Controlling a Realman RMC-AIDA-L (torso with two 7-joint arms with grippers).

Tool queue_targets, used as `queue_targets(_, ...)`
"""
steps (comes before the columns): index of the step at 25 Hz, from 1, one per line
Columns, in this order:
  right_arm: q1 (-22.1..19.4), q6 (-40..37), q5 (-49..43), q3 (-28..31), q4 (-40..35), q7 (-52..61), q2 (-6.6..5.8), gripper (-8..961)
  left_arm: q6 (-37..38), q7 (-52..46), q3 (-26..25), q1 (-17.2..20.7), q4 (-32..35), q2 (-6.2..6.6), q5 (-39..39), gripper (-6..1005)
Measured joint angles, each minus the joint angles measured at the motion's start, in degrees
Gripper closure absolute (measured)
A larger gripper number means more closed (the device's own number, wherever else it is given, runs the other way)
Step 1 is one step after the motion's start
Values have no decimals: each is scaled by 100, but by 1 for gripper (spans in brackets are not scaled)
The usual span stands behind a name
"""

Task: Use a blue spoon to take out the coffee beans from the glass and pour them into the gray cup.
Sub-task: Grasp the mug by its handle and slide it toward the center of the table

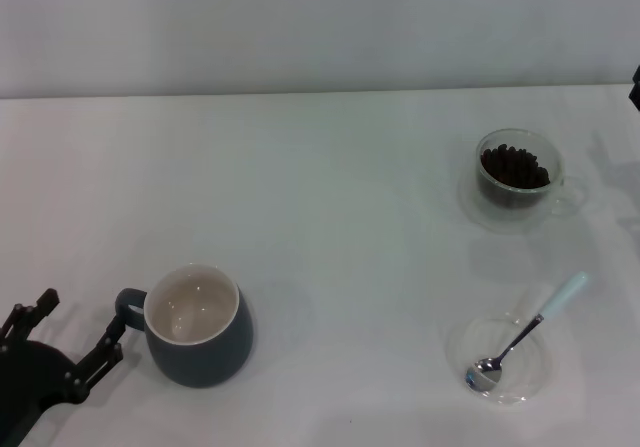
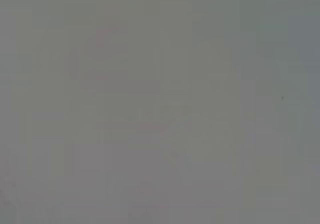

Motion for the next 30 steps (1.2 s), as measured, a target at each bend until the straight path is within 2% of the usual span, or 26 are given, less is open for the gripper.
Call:
queue_targets(11,9,0,0,0,16,38,4,185,-365,5,0,-301,0,0,6,120)
queue_targets(28,37,0,0,0,11,44,4,185,-473,439,-51,-345,119,-43,-41,266)
queue_targets(30,36,0,0,0,11,44,4,185,-524,440,-53,-369,141,-44,-56,344)
